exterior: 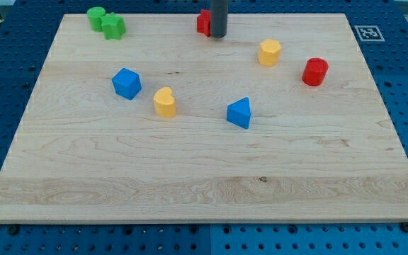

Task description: Push the red circle towards top

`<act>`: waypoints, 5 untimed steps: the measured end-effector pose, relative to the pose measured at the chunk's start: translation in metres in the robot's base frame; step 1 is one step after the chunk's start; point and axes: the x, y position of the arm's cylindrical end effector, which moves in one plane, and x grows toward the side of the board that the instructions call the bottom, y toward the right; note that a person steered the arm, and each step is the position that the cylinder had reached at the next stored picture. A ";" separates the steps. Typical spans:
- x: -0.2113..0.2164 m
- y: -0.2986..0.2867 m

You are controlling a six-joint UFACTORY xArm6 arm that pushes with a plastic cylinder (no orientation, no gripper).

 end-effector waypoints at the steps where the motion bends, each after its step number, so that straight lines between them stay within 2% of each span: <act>1: 0.039 0.018; 2: 0.103 0.059; 3: 0.132 0.126; 4: 0.143 0.185; 5: 0.168 0.217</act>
